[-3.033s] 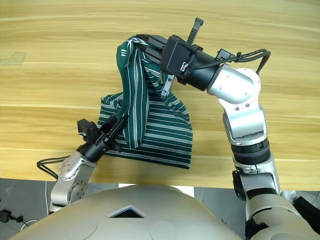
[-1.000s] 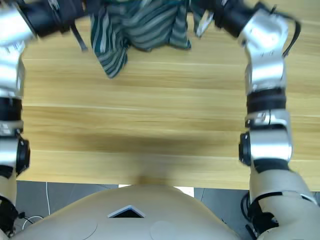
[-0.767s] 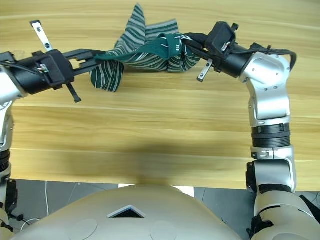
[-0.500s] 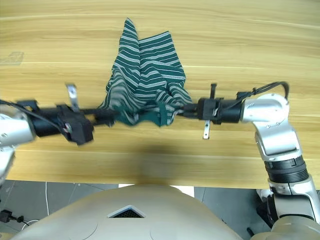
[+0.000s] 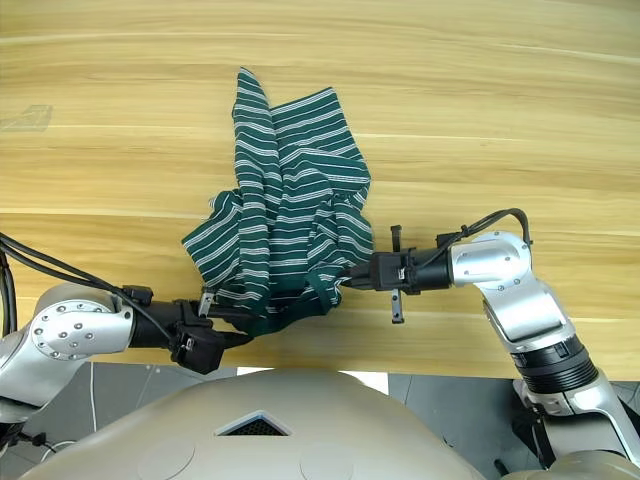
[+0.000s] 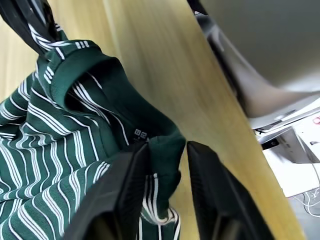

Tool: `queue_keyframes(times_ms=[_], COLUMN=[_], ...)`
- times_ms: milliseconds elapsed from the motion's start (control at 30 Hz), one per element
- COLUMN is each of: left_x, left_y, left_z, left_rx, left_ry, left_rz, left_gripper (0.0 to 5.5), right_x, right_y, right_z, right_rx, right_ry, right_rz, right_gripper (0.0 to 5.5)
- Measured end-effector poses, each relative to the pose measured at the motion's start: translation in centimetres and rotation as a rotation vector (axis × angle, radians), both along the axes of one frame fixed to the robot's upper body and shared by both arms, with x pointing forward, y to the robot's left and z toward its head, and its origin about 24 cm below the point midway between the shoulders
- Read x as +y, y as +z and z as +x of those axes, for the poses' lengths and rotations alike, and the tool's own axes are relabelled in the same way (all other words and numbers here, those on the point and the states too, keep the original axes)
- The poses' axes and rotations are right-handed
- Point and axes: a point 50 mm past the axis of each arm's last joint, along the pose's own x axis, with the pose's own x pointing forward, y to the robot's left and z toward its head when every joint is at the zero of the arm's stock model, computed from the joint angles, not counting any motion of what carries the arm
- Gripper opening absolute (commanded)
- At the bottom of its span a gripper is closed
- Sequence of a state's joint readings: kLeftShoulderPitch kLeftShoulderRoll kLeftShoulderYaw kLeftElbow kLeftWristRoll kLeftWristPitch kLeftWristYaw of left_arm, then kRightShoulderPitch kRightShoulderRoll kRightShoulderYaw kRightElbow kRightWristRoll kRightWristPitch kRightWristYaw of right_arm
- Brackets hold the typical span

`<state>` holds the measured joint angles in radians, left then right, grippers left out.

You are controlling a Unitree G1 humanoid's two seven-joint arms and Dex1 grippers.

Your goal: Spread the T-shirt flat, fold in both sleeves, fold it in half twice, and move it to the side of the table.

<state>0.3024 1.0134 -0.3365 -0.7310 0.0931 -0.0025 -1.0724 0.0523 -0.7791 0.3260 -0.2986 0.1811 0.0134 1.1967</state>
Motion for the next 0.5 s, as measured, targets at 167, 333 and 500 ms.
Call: queue_keyframes(times_ms=[167,333,500], left_x=[0.5,0.7,1.6], left_y=[0.0,1.4,5.7], left_z=[-0.3,-1.4,1.1], left_rx=[0.05,0.275,0.402], left_ry=[0.017,0.045,0.152], left_rz=[0.006,-0.087,-0.425], left_gripper=[2.54,3.27,4.06], right_x=[-0.6,-1.5,-2.0], right_y=[-0.1,0.4,1.0], right_z=[-0.9,-2.1,-1.1], right_rx=[0.119,0.307,0.314], right_ry=[0.048,0.125,0.114], right_rz=[0.024,0.065,0.061], right_gripper=[0.97,1.79,2.69])
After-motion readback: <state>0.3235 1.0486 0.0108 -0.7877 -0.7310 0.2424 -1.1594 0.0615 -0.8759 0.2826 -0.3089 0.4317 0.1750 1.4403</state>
